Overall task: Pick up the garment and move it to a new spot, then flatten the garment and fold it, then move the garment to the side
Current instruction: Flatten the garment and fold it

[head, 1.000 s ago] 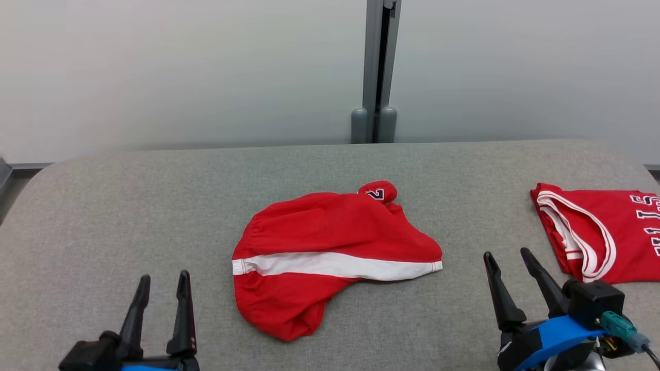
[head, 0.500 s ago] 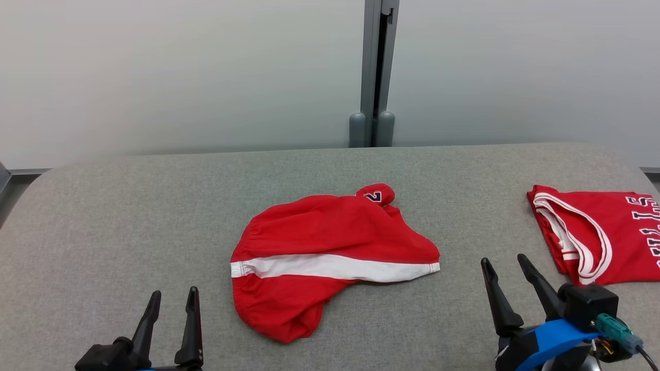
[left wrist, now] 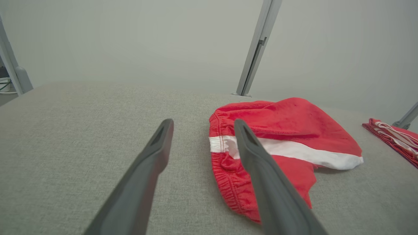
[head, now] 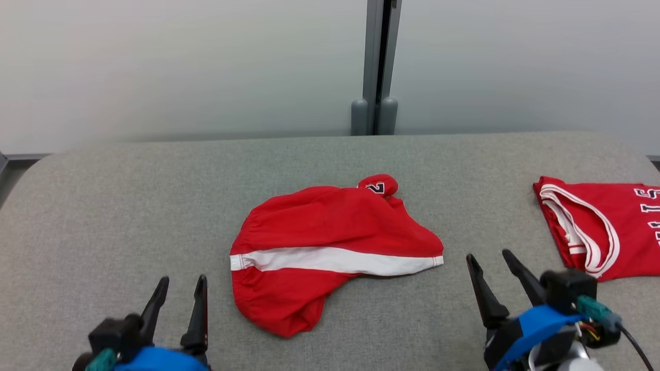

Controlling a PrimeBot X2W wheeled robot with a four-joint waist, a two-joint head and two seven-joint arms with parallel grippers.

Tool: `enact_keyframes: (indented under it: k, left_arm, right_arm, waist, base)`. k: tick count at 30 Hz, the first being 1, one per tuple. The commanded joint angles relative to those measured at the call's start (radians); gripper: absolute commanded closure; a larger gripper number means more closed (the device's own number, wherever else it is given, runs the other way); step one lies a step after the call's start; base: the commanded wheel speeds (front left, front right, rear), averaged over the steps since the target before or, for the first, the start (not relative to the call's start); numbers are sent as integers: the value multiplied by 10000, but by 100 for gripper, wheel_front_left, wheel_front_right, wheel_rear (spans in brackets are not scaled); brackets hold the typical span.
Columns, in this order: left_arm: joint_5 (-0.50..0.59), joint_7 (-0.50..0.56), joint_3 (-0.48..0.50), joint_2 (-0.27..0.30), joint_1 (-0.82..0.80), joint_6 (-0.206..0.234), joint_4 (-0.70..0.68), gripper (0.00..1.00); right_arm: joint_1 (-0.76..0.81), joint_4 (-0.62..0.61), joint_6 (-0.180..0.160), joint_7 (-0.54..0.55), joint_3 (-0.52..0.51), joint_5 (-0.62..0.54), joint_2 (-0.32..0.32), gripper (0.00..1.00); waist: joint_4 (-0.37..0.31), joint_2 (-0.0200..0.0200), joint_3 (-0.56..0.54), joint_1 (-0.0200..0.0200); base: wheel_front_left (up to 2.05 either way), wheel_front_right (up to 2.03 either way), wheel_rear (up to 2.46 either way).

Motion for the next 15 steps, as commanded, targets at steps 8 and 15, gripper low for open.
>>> enact_keyframes:
  k: [8, 15]
  left_arm:
    - [-195, 1302, -549, -154, -2222, -449, 1752, 0]
    - [-371, 2058, -901, -450, -3598, -659, 3617, 0]
  right_arm:
    - [-1468, 481, 3, 1370, 642, -48, -60, 0]
    - [-2406, 1553, 5, 2212, 950, -9, -106, 0]
  waist:
    - [-39, 0, 850, 0]
    - [-234, 0, 1413, 0]
  base:
    - [0, 0, 0]
    - [0, 0, 0]
